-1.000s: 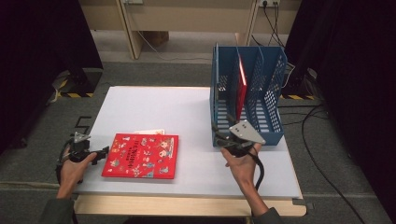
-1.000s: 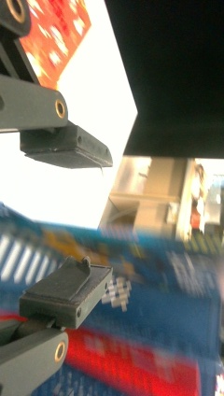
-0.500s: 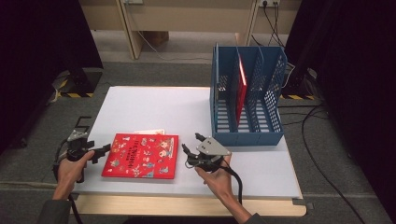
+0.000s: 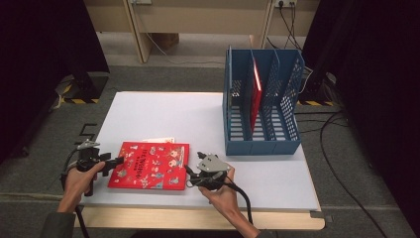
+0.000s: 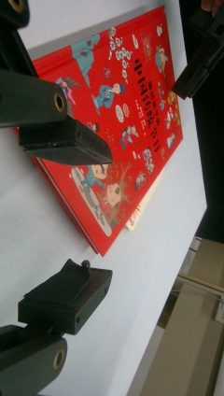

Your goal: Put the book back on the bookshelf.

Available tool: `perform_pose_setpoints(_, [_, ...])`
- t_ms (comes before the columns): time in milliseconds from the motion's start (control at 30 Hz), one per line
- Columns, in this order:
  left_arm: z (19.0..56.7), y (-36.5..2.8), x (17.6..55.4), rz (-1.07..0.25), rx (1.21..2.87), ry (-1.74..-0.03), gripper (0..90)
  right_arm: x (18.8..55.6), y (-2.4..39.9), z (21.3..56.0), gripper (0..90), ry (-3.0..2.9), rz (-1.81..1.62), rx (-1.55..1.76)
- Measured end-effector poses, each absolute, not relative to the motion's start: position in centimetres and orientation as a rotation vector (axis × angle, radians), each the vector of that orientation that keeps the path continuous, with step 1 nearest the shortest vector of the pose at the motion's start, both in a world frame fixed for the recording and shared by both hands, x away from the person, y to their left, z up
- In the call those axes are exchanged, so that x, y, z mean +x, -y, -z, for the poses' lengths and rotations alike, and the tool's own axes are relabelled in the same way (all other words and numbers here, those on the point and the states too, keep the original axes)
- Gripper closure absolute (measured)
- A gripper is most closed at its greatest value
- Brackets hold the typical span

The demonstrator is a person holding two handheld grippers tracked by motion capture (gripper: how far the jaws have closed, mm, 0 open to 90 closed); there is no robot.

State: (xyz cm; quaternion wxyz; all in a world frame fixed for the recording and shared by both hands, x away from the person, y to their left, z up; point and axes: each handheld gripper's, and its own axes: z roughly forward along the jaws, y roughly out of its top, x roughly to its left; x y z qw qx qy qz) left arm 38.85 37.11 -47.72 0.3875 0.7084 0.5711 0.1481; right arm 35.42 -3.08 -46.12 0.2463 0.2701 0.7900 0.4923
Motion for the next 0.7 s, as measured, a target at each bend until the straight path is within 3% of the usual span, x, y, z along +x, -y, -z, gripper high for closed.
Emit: perform_pose_setpoints(700, [48.0,-35.7,38.8,-0.294,1.829,-1.434,35.7,35.8,0.2,48.6,37.2,-2.278,-1.298,0.790])
